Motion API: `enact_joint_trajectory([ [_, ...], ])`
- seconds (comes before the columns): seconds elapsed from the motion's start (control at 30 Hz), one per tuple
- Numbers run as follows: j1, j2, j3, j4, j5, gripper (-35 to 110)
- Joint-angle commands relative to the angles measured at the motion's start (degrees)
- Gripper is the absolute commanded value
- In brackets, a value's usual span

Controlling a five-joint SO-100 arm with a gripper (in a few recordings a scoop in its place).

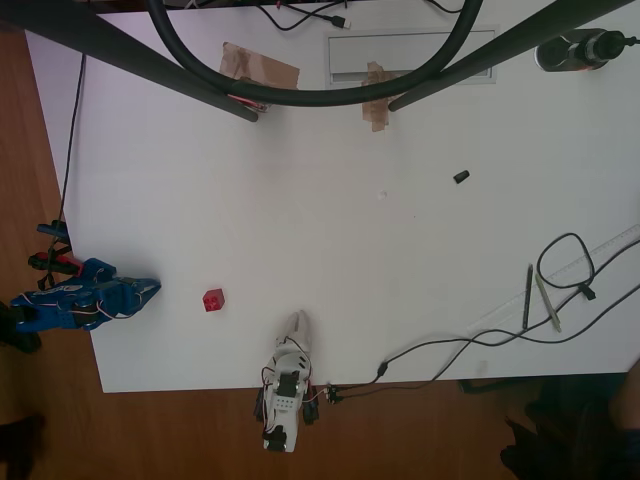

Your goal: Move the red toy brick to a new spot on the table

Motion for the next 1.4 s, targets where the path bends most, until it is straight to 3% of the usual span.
enact_joint_trajectory([
  [0.0,0.53,1.41,1.93,0.26,0.53,0],
  [0.27,0.53,-2.02,0.44,-0.44,-0.35,0],
  [0.57,2.20,-38.41,-35.86,-10.20,0.00,5],
  [0.77,2.72,-56.25,-49.66,-16.08,-4.66,15],
  [1.07,9.05,-66.09,-48.25,-34.54,-18.54,26],
  [1.37,12.66,-72.25,-43.15,-50.45,-25.22,30],
])
